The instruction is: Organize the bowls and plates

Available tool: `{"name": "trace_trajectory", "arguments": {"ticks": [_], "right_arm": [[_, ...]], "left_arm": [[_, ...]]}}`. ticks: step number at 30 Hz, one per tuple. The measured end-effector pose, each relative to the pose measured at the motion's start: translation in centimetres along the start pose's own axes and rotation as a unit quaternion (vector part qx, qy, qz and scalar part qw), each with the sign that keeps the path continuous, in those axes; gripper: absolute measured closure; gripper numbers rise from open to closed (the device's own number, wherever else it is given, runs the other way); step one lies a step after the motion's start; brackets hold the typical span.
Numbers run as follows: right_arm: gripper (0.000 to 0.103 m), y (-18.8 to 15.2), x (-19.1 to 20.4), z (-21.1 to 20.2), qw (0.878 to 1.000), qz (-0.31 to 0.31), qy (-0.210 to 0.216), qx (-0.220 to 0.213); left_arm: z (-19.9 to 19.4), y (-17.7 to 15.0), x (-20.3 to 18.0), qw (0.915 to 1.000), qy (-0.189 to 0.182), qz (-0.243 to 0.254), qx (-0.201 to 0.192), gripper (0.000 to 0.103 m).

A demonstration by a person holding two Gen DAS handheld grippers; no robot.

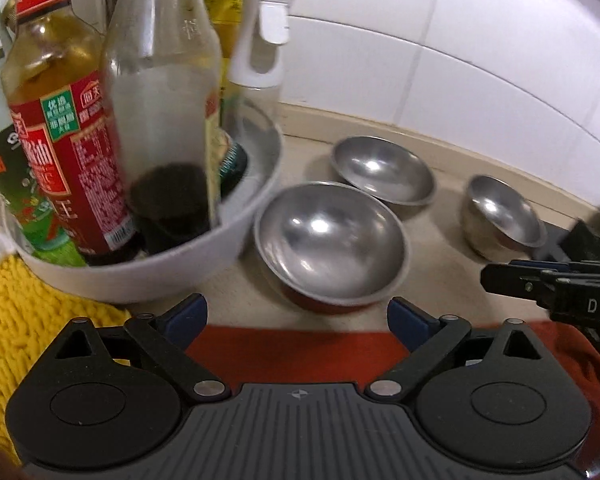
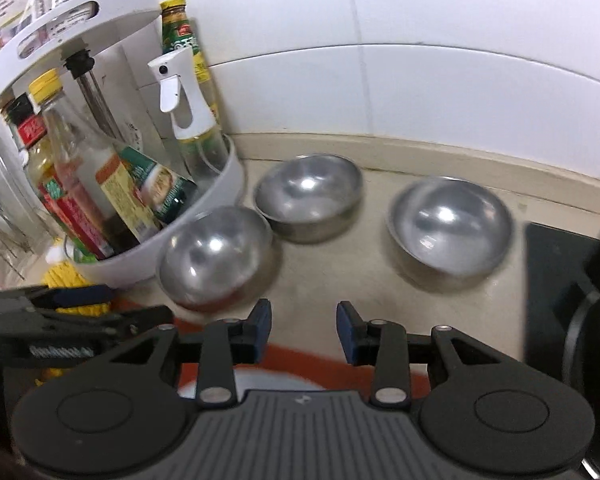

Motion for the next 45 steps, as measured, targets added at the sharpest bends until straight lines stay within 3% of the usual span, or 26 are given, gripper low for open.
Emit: {"name": "trace_trajectory", "arguments": {"ticks": [5,12,15,20,27,31,39,45], "right_arm": [[0.069,1.2,0.1,3.8,0.999,0.018,0.023,0.025],[0.070,0.5,0.4,7.9,0.996,0.023,0.057,0.068],[0.081,0.2,0.2,9.3,0.991,0.044,0.086,0.088],[0.082,-0.2,-0.3,8.2,0.991,0.044,0.078,0.097],[0.081,-0.8,-2.4,6.3,0.990,0.064,0.059,0.108],[0.078,0.0,-3.3,4.7,0.993,0.067,0.040,0.086],[0.075,2.8,-6.6,1.3,0.997,0.068,0.006,0.043],[0.075,6.7,-6.9,2.8,0.999,0.047,0.003,0.012]], "left_arm": [[2.2,0.6,0.6,0.9990,0.010,-0.040,0.015,0.009],[5.1,0.3,0.7,0.9973,-0.001,-0.051,0.053,0.039],[5.9,0.0,0.3,0.9971,-0.008,-0.042,0.063,0.048],[5.1,-0.4,-0.9,0.9968,-0.034,-0.020,0.070,0.049],[5.0,-1.0,-2.9,0.9938,-0.072,0.002,0.084,0.040],[4.8,-0.1,-2.4,0.9956,-0.063,0.014,0.068,0.030],[2.2,3.0,-1.7,0.9980,-0.058,0.020,0.016,0.026],[4.6,6.0,-3.7,0.9975,-0.061,0.034,0.007,0.026]]}}
Point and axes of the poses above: each gripper's, at about its wrist camera, not at the fingertips, and z roughly the way its jaws point, x to its left, y to its top, the point moved 3 cm from there along z, roughly the way its jaws point, and after that the axes turned 12 degrees about -x, right-handed, at the moved point
